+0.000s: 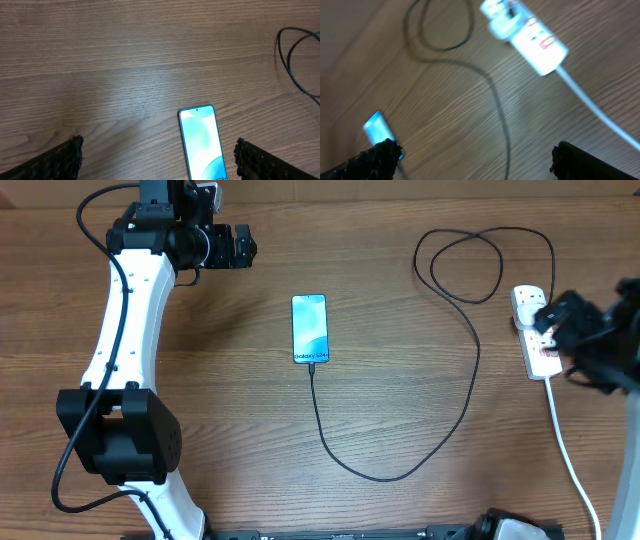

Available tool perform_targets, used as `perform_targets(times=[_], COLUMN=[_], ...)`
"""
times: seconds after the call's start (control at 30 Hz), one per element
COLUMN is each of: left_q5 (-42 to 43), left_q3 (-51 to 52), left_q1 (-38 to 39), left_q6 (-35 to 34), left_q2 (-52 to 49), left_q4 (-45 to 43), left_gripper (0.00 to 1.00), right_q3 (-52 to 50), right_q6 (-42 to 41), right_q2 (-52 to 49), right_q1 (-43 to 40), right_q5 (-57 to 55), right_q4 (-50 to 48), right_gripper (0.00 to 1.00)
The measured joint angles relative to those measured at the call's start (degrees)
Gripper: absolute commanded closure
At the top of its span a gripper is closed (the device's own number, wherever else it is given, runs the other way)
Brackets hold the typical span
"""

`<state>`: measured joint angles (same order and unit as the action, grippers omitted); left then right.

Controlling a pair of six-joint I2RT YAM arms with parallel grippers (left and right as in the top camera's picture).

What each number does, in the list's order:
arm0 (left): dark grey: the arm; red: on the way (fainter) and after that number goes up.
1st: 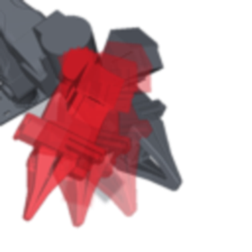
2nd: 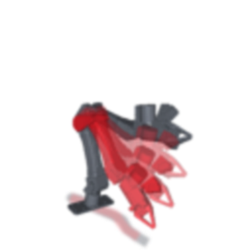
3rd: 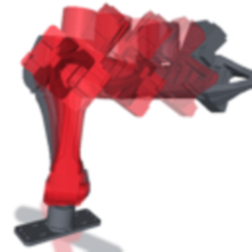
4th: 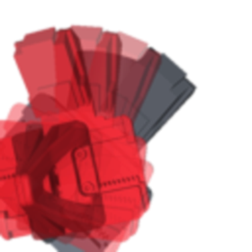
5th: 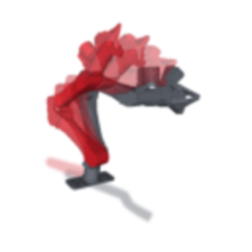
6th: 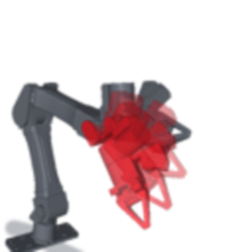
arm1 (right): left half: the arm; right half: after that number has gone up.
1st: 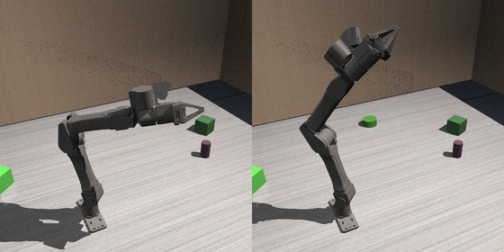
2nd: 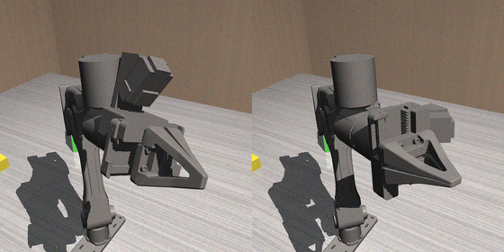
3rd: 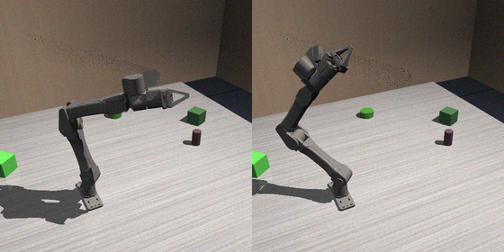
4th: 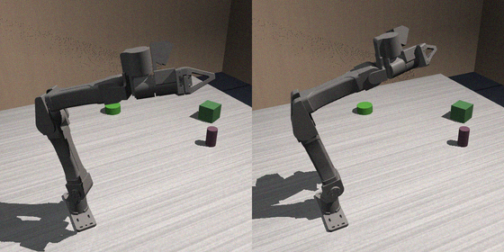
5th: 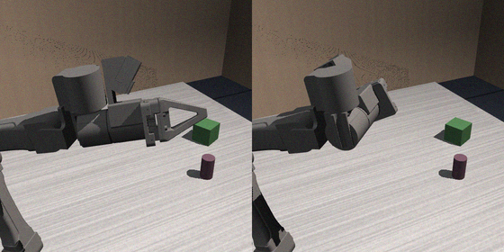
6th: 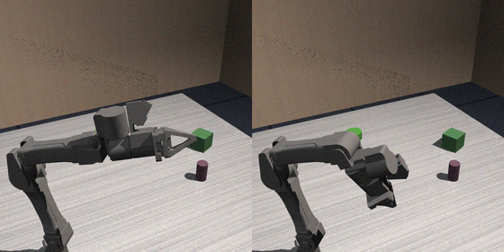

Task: Plug charger to phone and switch on socket

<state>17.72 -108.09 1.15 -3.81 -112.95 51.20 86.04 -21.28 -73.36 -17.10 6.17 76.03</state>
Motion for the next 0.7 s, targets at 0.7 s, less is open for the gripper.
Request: perform_targets(times=[0.7], left_q5=[0.0], left_q3=[0.0], left_q1=[0.0], left_q6=[0.0], left_q2=[0.0], left_q4=[0.0], left_gripper=[0.0], right_q3=[-11.8], right_q6=[-16.6], right_q2=[17.9], right_q1=[33.7], right_q5=[-3.9], right_q4=[0.0], right_gripper=[0.0])
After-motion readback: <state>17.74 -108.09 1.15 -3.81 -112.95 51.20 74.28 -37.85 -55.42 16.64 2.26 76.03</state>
